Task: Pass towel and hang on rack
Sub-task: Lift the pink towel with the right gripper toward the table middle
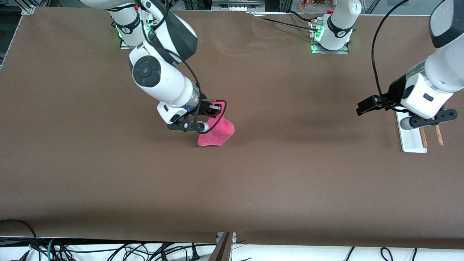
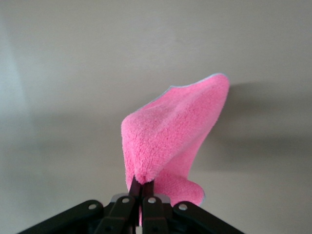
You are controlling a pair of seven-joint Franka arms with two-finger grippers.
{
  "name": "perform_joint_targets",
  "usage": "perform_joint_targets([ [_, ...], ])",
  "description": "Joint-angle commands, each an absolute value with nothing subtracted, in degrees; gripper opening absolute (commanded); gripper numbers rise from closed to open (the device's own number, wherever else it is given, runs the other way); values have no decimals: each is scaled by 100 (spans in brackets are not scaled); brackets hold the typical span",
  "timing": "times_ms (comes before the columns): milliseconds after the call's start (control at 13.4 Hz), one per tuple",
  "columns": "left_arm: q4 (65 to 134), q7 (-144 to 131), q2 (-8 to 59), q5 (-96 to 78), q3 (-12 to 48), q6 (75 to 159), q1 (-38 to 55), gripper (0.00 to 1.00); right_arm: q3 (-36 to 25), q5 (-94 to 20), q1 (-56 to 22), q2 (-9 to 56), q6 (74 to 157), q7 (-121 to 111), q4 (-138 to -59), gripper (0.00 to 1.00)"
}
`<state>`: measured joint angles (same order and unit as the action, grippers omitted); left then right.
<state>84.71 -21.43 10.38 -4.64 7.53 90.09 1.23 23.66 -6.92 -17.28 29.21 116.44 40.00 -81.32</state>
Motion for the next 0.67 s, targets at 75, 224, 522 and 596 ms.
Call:
perform_joint_targets([
  [75,8174,-1630,1125,-281,756,8193,106,100,2338,-694,-2161,3094,12014,4113,-7849,0],
  [224,8191,-855,1073,-456,730,7867,53,100,2338,-685,-2294,3181,12094,4122,-7849,0],
  [522,8384,1059,1116,-1528,756,7734,-439,100,2347,-729,-2347,3173,12312,4131,-7831,0],
  [596,8498,1368,1134,-2008,756,7787,-553,99,2347,-738,-2338,3182,12470,4113,-7814,0],
])
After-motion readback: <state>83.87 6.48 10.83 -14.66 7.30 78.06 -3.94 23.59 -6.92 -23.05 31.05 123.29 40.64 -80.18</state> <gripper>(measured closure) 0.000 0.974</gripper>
